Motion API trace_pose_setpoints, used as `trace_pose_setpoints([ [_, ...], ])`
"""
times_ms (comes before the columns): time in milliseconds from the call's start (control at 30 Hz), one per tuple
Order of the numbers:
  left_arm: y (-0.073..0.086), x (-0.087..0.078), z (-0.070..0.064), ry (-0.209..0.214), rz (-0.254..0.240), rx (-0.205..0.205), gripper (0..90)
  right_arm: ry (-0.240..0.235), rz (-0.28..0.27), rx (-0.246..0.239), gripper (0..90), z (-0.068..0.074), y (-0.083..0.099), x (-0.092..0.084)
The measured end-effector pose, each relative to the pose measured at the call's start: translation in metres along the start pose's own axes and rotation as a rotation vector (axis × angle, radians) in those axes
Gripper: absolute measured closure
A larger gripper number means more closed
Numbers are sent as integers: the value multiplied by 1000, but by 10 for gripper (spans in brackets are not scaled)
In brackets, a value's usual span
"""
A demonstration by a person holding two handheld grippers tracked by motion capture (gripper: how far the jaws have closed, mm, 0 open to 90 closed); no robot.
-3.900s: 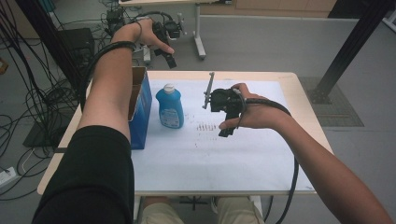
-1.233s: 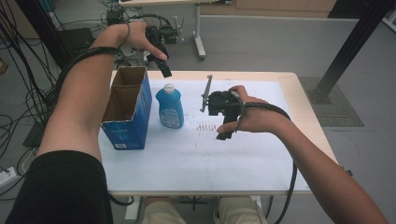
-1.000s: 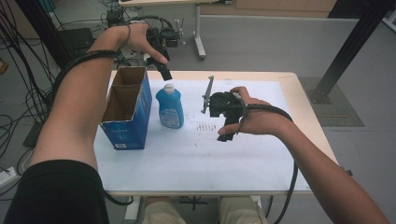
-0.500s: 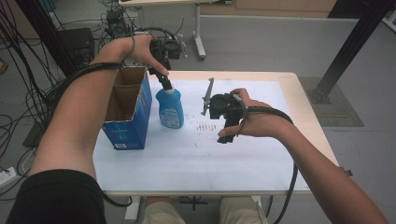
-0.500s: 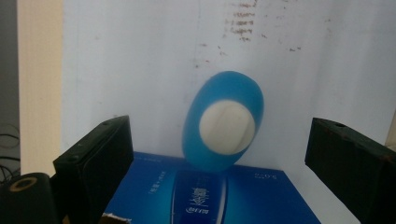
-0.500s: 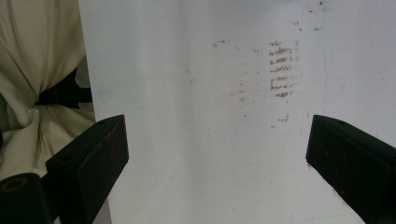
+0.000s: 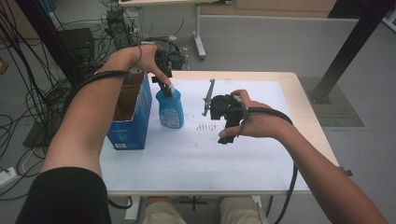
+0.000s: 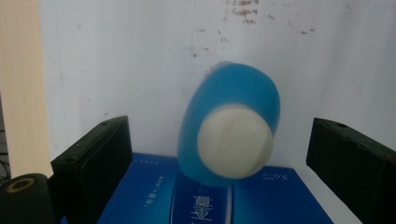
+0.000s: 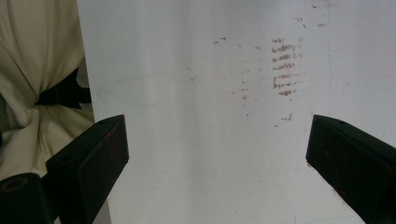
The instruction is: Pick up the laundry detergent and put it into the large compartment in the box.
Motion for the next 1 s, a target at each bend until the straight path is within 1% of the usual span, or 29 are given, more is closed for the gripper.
trace_pose_setpoints([
  [100,-3,9,-1,10,12,13,74,-3,-2,6,57,-1,1,1],
  [133,-3,9,-1,10,12,13,74,-3,-2,6,57,-1,1,1],
  [167,-4,14,-1,15,17,15,72,-4,-2,8,57,-1,1,2],
  [233,-5,19,-2,20,21,13,70,-3,-3,8,57,-2,2,2],
  [300,-5,22,-3,24,19,15,70,-10,-1,20,57,-2,2,3],
  [367,-5,26,-3,25,22,21,70,-8,-2,10,57,-3,2,4],
  [467,-6,30,-4,27,27,25,69,-11,5,15,57,-4,2,6],
  [567,-6,32,-5,22,29,30,68,-11,5,14,56,-6,2,7],
  [667,-9,34,-6,18,28,44,67,-16,3,15,56,-8,2,9],
  [833,-10,38,-7,27,32,50,70,-20,2,14,56,-9,2,11],
  [1000,-9,41,-10,28,35,70,75,-23,1,15,56,-10,2,13],
])
Point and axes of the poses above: each handheld gripper's, and its own axes: x roughly forward along the jaws, y roughly out of its underside, z roughly to its left, the point moved 4 cm from there along x, roughly forward along the jaws, and after that the axes turned 10 degrees about -y, right-handed, at the moved point
